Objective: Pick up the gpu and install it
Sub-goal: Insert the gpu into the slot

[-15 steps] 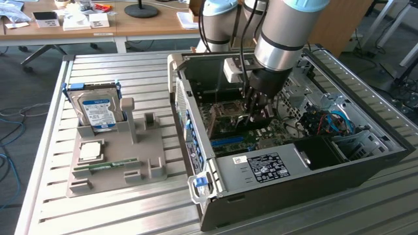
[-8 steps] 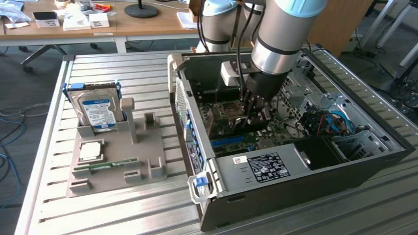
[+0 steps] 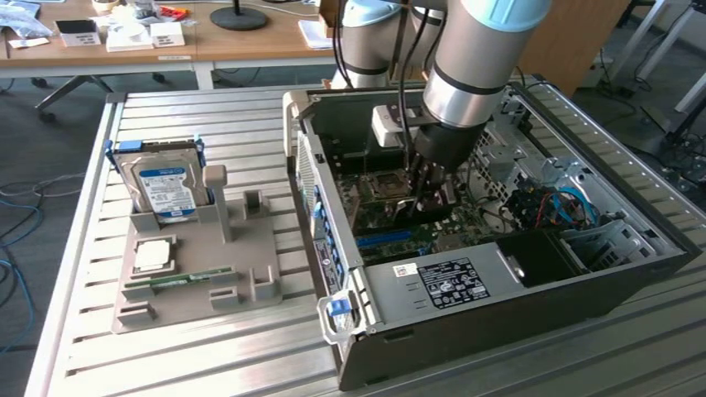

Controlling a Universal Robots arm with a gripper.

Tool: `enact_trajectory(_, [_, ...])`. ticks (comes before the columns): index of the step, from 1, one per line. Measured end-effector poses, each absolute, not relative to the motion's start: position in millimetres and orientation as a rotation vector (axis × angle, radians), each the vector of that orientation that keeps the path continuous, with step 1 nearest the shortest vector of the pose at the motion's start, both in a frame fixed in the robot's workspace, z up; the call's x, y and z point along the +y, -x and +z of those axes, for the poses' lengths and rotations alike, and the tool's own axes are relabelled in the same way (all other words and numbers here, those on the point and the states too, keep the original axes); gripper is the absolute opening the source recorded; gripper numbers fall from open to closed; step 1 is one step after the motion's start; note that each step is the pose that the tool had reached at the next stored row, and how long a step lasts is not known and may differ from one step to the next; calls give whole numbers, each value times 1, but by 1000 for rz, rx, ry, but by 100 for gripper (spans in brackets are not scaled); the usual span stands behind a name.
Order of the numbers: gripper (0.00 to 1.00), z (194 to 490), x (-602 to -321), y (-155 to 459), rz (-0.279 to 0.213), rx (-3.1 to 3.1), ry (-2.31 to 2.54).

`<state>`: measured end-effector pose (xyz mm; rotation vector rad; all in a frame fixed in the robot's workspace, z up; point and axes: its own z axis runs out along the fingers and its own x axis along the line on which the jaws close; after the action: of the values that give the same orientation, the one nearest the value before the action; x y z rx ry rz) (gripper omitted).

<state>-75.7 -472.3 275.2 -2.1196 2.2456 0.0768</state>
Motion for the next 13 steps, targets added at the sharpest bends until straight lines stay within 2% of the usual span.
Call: enact_trajectory(13, [27, 268, -472, 81, 77, 2246, 2120])
